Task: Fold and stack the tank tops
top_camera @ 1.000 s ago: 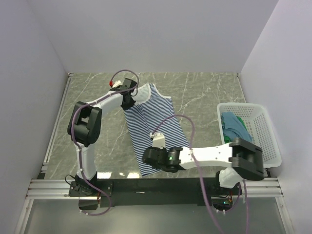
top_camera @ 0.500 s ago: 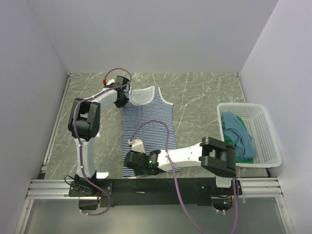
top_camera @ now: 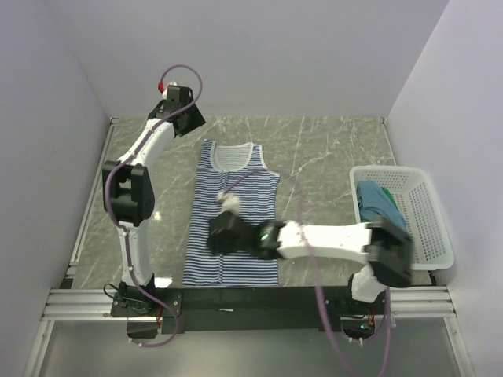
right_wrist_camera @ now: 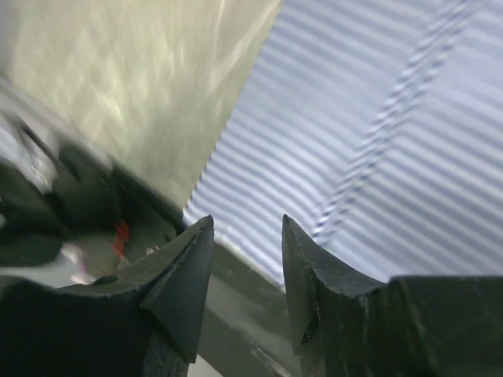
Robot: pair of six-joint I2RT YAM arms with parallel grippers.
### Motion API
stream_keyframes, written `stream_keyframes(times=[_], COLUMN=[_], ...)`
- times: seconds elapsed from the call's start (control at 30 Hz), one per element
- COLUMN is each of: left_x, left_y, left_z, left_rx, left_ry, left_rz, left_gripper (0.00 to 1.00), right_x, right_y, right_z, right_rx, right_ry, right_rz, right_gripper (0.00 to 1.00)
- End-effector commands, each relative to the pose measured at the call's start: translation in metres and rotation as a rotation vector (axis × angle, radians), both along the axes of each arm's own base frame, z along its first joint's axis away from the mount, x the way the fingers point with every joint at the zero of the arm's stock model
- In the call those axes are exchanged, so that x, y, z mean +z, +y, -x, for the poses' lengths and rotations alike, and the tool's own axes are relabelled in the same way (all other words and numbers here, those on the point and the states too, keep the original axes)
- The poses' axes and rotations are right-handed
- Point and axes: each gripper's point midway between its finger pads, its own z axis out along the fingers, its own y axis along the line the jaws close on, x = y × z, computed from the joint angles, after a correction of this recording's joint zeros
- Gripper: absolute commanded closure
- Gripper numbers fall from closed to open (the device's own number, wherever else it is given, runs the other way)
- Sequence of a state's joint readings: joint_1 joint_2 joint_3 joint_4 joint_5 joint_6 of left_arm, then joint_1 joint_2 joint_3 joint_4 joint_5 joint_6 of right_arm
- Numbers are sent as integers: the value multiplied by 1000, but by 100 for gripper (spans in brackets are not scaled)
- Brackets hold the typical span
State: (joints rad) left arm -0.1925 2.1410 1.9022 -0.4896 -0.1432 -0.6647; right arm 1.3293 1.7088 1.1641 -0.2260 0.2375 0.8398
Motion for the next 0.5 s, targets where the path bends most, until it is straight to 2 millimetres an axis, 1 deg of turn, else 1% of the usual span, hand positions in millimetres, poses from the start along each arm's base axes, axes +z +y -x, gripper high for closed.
stream_keyframes(times=[0.0,0.03,0.07,0.1,0.13,0.17,0.2,0.23,0.27,0.3,0.33,0.37,0.4,0.43,0.47], left_x=[113,107,123,123,108,120,120,102,113,110,106,103,90,85,93], left_y=[-19,-28,-32,-46,-52,-59,-76,-82,-88,-95,-108,-114,-126,-128,-131], left_z=[12,23,34,44,56,69,82,96,109,120,141,151,170,181,194], left_rx=[-70,-68,-76,-94,-81,-96,-130,-130,-149,-167,-199,-218,-252,-256,-273], left_ry=[-219,-197,-221,-218,-183,-205,-206,-164,-187,-182,-178,-176,-145,-131,-152], left_rz=[82,109,128,138,148,164,175,186,208,218,231,231,220,214,224], left_gripper=[41,42,44,44,47,48,49,52,53,54,55,56,56,57,58], right_x=[51,47,45,42,41,41,37,35,32,27,23,29,12,8,3], right_y=[-67,-88,-103,-135,-148,-160,-182,-190,-198,-201,-219,-221,-223,-235,-237], right_z=[-70,-85,-96,-125,-138,-150,-176,-187,-199,-214,-230,-245,-252,-264,-271], right_rx=[-237,-289,-311,-397,-416,-441,-508,-510,-529,-541,-579,-593,-590,-614,-617], right_ry=[-70,-69,-58,-51,-63,-73,-65,-65,-58,-52,-50,-57,-20,-11,2], right_rz=[-99,-81,-78,-51,-22,-1,30,56,75,94,120,114,139,151,156], right_gripper=[53,53,52,52,52,52,52,52,53,53,53,53,53,54,54])
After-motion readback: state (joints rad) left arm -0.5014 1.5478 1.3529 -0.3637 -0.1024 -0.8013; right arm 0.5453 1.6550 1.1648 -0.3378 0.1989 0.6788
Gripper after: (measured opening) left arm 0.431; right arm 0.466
